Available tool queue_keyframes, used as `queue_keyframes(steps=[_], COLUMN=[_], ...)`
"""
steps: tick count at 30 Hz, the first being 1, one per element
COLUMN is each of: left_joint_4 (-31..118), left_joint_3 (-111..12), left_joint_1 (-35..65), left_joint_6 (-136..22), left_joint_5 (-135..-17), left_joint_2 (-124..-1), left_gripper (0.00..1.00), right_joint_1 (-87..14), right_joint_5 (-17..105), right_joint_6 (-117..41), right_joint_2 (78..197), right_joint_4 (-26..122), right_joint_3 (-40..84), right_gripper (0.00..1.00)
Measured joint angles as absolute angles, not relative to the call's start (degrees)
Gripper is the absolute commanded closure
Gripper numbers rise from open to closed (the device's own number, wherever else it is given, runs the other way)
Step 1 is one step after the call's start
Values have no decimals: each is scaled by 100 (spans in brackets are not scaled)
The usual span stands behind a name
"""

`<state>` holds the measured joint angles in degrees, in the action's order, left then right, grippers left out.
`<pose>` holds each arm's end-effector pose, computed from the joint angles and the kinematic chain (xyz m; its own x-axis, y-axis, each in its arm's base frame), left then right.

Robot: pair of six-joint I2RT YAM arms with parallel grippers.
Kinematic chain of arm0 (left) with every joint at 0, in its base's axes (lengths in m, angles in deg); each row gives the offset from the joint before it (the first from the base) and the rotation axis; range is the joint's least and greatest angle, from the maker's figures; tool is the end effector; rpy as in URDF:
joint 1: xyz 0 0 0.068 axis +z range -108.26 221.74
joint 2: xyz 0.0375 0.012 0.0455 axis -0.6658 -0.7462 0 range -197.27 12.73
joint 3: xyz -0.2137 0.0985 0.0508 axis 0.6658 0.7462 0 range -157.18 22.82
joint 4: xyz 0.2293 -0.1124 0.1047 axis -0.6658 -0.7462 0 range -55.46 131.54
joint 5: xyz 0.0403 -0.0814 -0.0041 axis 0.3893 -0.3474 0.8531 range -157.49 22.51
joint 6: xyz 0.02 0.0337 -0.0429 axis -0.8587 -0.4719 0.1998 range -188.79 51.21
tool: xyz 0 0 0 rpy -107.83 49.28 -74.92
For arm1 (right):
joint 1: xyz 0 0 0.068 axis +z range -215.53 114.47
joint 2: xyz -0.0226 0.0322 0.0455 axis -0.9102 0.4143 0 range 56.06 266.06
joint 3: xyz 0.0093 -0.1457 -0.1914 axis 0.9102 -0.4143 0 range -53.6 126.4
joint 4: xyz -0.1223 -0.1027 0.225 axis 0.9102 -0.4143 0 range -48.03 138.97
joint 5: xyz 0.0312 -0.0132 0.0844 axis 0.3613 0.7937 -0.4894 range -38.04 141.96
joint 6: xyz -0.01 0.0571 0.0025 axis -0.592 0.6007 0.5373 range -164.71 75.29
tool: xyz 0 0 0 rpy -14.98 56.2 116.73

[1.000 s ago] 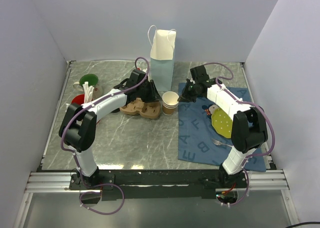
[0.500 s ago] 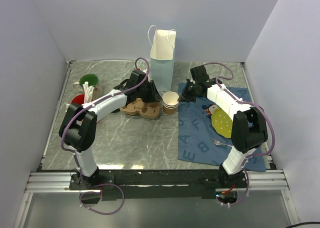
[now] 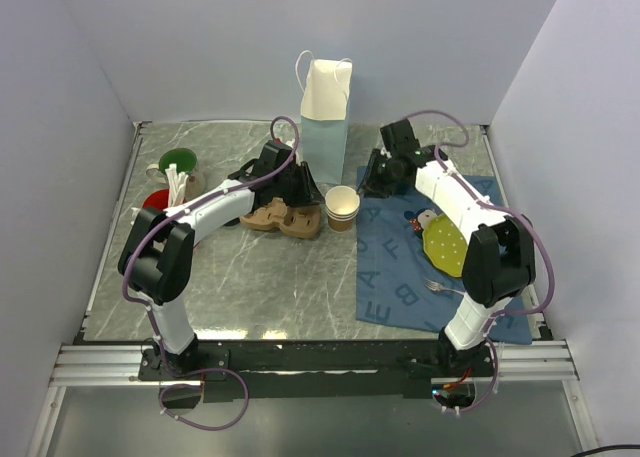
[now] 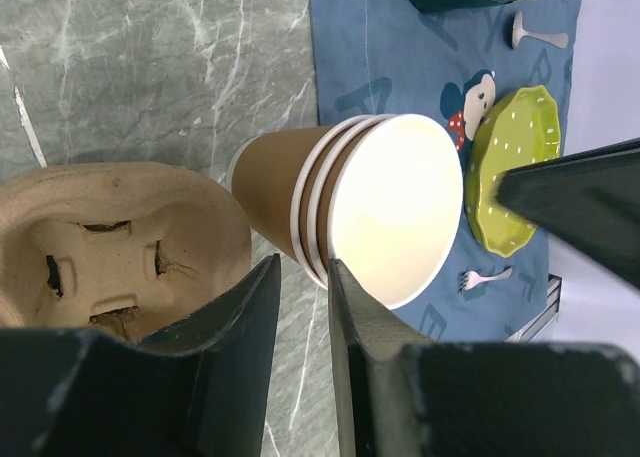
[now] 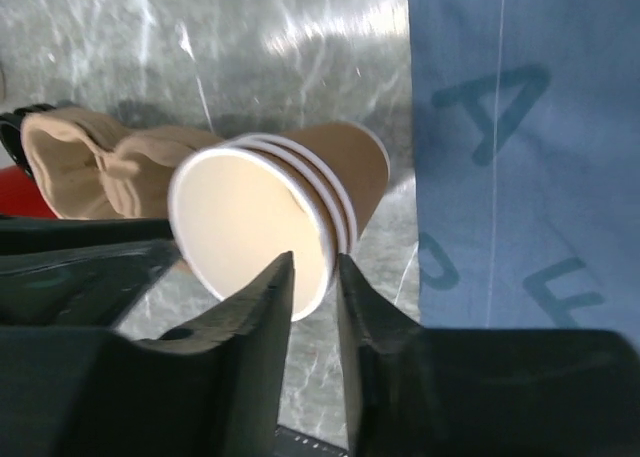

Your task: Pack the takeout coffee

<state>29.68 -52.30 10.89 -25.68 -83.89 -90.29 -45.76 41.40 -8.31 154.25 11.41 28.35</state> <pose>0.3526 -0.2243 0.1965 -0.8645 -0.2473 -0.4376 0.1199 0.7440 -0.6573 0.3620 0.1382 0.2340 -0.8689 0.3077 -0.3878 0.1010 0.8771 0.4697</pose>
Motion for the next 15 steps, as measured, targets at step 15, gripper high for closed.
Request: queue_keyframes(steps=[15], left_joint_4=[2937], left_joint_3=[-5230], left_joint_1=[1091], left_joint_6=[-2590], left_joint_5=[-8370], left_joint_2=[-9029], left_gripper=[67], right_joint_1=[-3647], right_joint_5=[4323], right_joint_6=[-2131], right_joint_2=[16051], right_joint_4=[719], right_joint_3=[4162], right_gripper=[68])
